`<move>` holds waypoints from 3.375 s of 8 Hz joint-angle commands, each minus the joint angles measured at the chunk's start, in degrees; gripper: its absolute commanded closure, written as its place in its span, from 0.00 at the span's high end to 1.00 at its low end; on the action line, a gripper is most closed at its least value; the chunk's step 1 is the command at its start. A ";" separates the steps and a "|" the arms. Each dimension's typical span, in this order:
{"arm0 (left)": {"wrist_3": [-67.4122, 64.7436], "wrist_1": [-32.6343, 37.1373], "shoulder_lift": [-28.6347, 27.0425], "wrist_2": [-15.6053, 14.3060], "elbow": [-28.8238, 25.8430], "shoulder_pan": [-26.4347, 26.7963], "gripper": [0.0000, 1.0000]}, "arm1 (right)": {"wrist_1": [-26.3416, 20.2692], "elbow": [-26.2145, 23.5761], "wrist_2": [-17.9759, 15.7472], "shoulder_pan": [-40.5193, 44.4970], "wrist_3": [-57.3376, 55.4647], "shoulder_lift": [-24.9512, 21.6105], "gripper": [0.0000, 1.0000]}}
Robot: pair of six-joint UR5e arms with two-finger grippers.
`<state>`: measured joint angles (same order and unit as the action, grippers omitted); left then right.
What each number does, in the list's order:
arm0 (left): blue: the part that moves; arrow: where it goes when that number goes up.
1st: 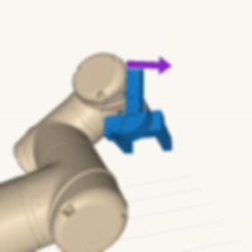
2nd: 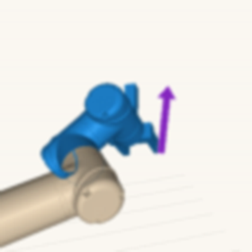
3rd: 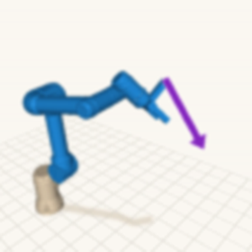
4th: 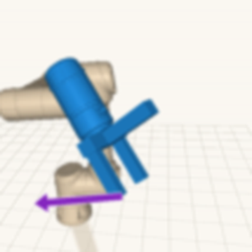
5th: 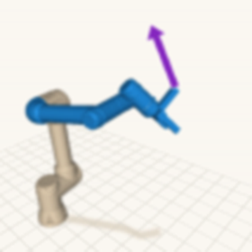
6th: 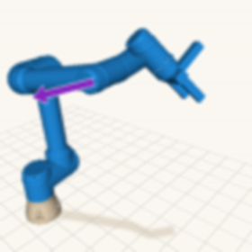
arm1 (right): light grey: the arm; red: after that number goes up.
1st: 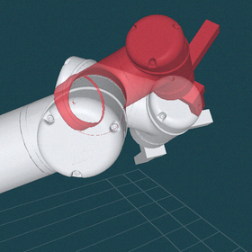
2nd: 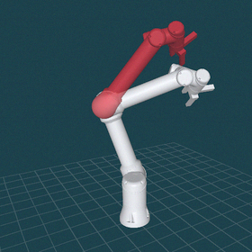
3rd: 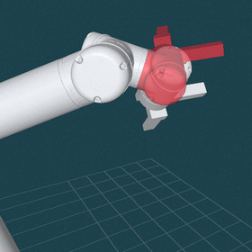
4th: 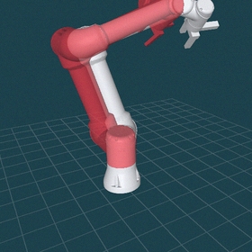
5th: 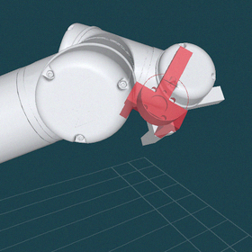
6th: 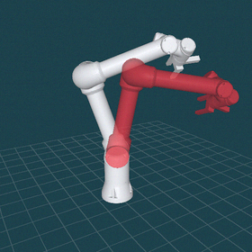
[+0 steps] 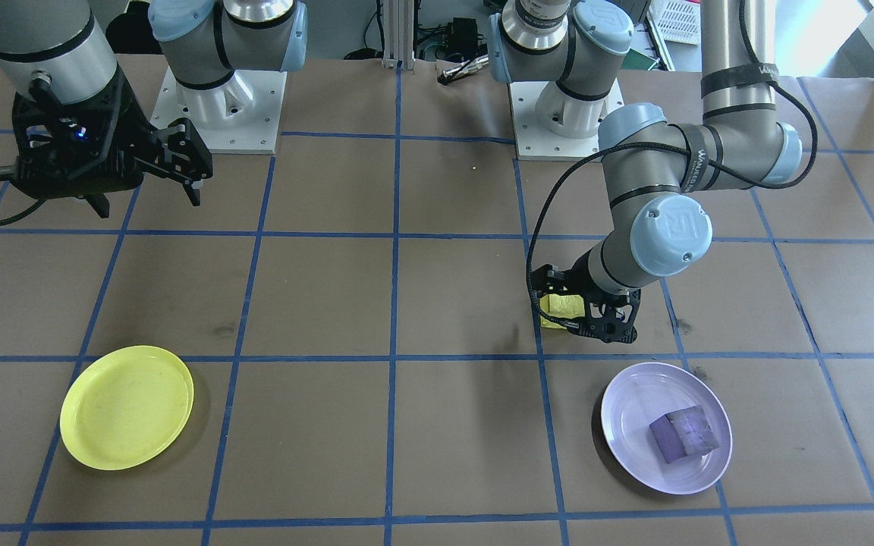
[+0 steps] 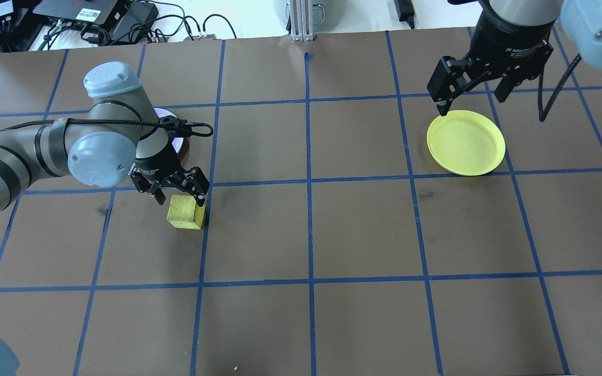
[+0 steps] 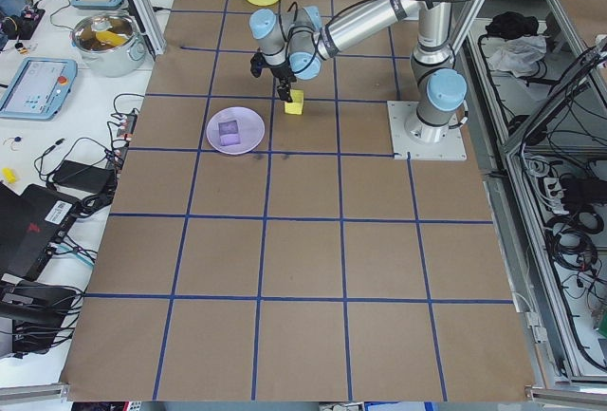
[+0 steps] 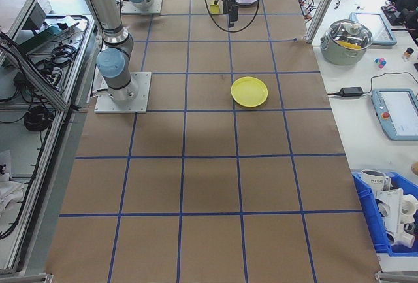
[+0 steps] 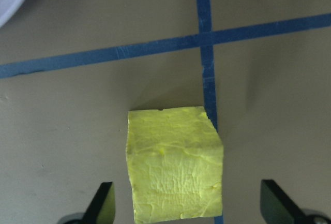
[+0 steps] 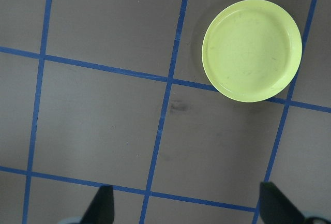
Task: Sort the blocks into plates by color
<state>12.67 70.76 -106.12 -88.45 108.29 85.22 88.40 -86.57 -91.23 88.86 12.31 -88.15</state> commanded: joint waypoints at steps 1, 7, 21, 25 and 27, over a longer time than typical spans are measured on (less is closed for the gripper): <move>-0.36 -2.80 -1.02 -0.41 2.19 -0.14 1.00 | 0.02 0.00 0.00 0.00 0.00 0.00 1.00; -1.06 -3.00 -1.21 -0.32 2.02 -0.14 0.13 | -0.07 0.00 0.00 0.00 0.00 0.00 1.00; -45.89 -5.98 -9.19 13.30 -13.01 30.09 0.09 | -0.07 0.00 0.00 0.00 -0.35 0.09 1.00; -46.77 -14.92 -12.54 13.21 -12.75 30.27 0.89 | -0.42 0.09 0.00 0.00 -0.18 -0.18 1.00; -47.03 -15.04 -12.28 13.04 -12.84 30.27 0.91 | 0.10 0.09 -0.09 0.00 0.00 -0.18 1.00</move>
<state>-34.13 56.82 -118.50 -75.28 95.46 115.47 87.96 -86.51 -91.28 88.86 12.24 -88.30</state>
